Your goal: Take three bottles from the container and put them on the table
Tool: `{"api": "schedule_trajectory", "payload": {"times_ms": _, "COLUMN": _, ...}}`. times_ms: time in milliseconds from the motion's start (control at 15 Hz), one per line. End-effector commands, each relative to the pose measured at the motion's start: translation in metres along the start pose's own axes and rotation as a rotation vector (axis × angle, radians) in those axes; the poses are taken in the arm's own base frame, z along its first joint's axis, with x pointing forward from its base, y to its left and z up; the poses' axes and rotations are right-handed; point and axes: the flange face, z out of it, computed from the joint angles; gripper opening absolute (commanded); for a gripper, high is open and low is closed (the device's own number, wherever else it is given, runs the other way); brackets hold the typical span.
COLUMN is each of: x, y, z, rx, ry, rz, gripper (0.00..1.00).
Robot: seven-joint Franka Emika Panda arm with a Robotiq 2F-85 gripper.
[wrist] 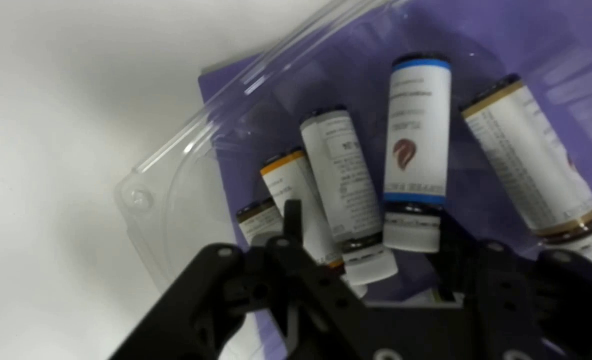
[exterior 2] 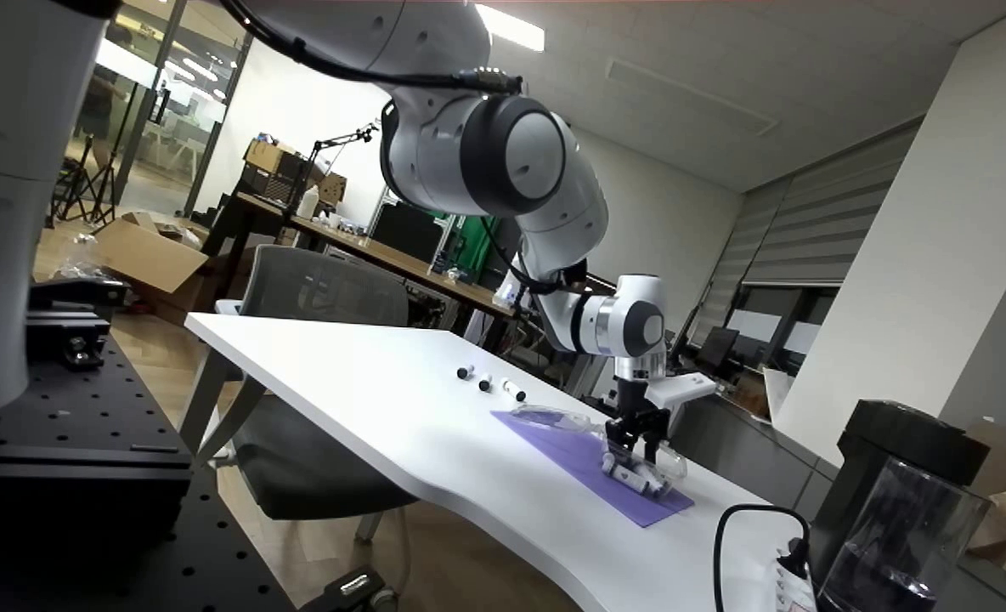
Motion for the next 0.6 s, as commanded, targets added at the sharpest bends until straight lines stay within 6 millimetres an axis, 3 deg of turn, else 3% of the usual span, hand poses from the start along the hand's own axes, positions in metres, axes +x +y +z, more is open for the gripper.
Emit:
{"api": "schedule_trajectory", "payload": {"times_ms": 0, "x": 0.0021, "y": 0.0024, "z": -0.0029, "rx": -0.031, "ry": -0.019, "rz": 0.038, "gripper": 0.32}}
{"api": "schedule_trajectory", "payload": {"times_ms": 267, "x": 0.0035, "y": 0.0043, "z": -0.0059, "rx": -0.045, "ry": -0.032, "rz": 0.041, "gripper": 0.05}}
{"api": "schedule_trajectory", "payload": {"times_ms": 533, "x": 0.0065, "y": 0.0046, "z": -0.0078, "rx": -0.043, "ry": -0.036, "rz": 0.035, "gripper": 0.07}}
